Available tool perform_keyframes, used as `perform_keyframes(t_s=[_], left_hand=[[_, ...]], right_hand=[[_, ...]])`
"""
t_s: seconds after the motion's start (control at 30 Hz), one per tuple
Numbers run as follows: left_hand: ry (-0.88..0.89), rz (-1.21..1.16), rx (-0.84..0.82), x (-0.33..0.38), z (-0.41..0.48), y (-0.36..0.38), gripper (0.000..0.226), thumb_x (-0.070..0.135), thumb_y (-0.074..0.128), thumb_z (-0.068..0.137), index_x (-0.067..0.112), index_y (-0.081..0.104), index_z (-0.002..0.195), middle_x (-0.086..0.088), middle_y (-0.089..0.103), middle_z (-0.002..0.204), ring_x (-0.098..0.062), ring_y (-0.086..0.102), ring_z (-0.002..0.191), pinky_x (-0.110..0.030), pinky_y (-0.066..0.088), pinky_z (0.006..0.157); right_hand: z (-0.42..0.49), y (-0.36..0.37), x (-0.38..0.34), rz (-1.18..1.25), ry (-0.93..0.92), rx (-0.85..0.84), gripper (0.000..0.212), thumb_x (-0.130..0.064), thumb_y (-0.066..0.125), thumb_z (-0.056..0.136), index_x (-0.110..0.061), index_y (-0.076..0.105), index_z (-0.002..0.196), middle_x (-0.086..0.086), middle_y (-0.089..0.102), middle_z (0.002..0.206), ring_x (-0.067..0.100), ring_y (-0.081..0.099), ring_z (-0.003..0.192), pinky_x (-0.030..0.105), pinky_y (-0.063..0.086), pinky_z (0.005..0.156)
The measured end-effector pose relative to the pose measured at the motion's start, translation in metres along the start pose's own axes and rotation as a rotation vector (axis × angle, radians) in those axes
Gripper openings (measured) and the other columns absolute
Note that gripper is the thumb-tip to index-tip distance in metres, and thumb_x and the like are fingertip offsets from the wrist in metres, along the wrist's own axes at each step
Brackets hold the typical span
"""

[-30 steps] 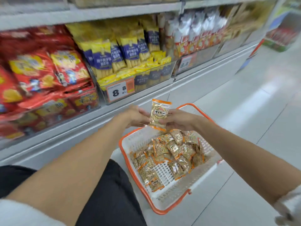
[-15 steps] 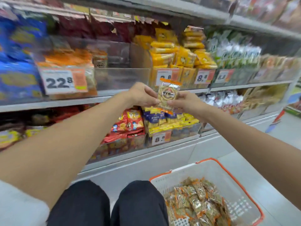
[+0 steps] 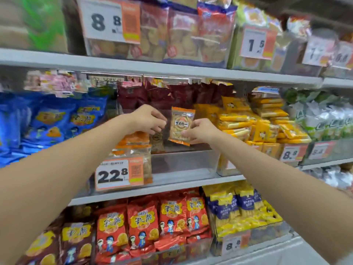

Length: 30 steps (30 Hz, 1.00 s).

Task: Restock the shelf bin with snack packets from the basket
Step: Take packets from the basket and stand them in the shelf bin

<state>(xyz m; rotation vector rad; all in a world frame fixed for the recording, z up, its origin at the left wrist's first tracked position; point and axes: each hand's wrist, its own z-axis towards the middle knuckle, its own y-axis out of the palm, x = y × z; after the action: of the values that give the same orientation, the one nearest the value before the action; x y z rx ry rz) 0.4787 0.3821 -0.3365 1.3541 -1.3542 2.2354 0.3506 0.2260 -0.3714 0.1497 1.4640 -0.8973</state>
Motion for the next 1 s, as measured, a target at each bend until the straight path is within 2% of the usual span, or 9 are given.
perform_keyframes(t_s=[0.13,0.2,0.4,0.5,0.6,0.67,0.77,0.9,1.0], left_hand=[[-0.048,0.095,0.038,-0.024,0.04,-0.023,0.018,0.015,0.065,0.091,0.007,0.069,0.107,-0.011,0.072,0.1,-0.012,0.066,0.077,-0.014,0.054,0.055],[-0.045,0.132,0.07,-0.036,0.059,-0.03,0.019,0.014,0.066,0.09,0.007,0.071,0.108,-0.009,0.072,0.099,-0.015,0.066,0.084,-0.017,0.055,0.06],[0.002,0.407,0.018,-0.061,0.103,-0.032,0.029,0.019,0.065,0.092,0.012,0.067,0.12,0.001,0.066,0.114,-0.01,0.06,0.099,-0.018,0.041,0.079],[0.036,0.462,-0.009,-0.07,0.115,-0.029,0.026,0.02,0.066,0.091,0.015,0.07,0.116,0.001,0.068,0.117,-0.011,0.061,0.104,-0.017,0.04,0.083],[0.062,0.508,-0.03,-0.079,0.118,-0.026,0.022,0.022,0.071,0.086,0.017,0.074,0.107,0.006,0.07,0.111,-0.007,0.063,0.099,-0.021,0.047,0.086],[0.075,0.545,-0.064,-0.081,0.119,-0.025,0.021,0.023,0.073,0.085,0.017,0.076,0.104,0.004,0.072,0.108,-0.006,0.065,0.096,-0.022,0.048,0.088],[0.095,0.586,-0.076,-0.08,0.119,-0.022,0.017,0.021,0.073,0.084,0.018,0.077,0.101,0.005,0.073,0.104,-0.006,0.065,0.094,-0.022,0.048,0.085],[0.088,0.552,-0.022,-0.078,0.118,-0.018,0.008,0.015,0.077,0.081,0.019,0.074,0.087,0.009,0.068,0.085,-0.004,0.06,0.079,-0.02,0.043,0.072],[0.05,0.558,0.009,-0.079,0.118,-0.018,0.012,0.017,0.078,0.08,0.021,0.07,0.088,0.015,0.057,0.079,-0.007,0.057,0.083,-0.023,0.042,0.074]], right_hand=[[0.059,0.017,0.015,-0.086,0.214,-0.133,0.023,-0.002,0.076,0.079,-0.003,0.067,0.1,0.01,0.069,0.097,0.018,0.065,0.08,0.032,0.059,0.077],[0.082,0.03,0.02,-0.18,0.275,-0.22,0.012,-0.002,0.073,0.083,-0.008,0.064,0.09,0.008,0.064,0.093,0.016,0.061,0.081,0.026,0.057,0.072],[0.119,0.073,0.026,-0.201,0.34,-0.339,0.017,0.005,0.063,0.088,-0.008,0.055,0.08,0.014,0.062,0.099,0.021,0.059,0.093,0.034,0.051,0.096],[0.122,0.087,0.03,-0.243,0.324,-0.377,0.014,0.005,0.065,0.087,-0.006,0.058,0.091,0.012,0.063,0.098,0.022,0.058,0.1,0.037,0.05,0.098],[0.123,0.097,0.038,-0.275,0.274,-0.405,0.03,0.003,0.069,0.085,-0.009,0.059,0.111,0.008,0.058,0.112,0.024,0.057,0.113,0.037,0.052,0.095],[0.123,0.098,0.043,-0.241,0.239,-0.386,0.024,0.003,0.07,0.084,-0.017,0.058,0.09,0.0,0.058,0.104,0.022,0.056,0.115,0.033,0.055,0.089],[0.124,0.097,0.043,-0.408,0.111,-0.257,0.024,-0.012,0.078,0.08,-0.019,0.057,0.072,-0.005,0.061,0.077,0.011,0.062,0.076,0.016,0.052,0.057],[0.125,0.104,0.045,-0.603,-0.01,-0.148,0.035,-0.025,0.08,0.077,-0.007,0.068,0.104,0.009,0.07,0.102,0.022,0.069,0.093,0.028,0.056,0.072],[0.125,0.105,0.049,-0.6,-0.027,-0.181,0.019,-0.023,0.076,0.081,-0.014,0.062,0.09,0.007,0.067,0.095,0.02,0.067,0.082,0.027,0.054,0.063]])
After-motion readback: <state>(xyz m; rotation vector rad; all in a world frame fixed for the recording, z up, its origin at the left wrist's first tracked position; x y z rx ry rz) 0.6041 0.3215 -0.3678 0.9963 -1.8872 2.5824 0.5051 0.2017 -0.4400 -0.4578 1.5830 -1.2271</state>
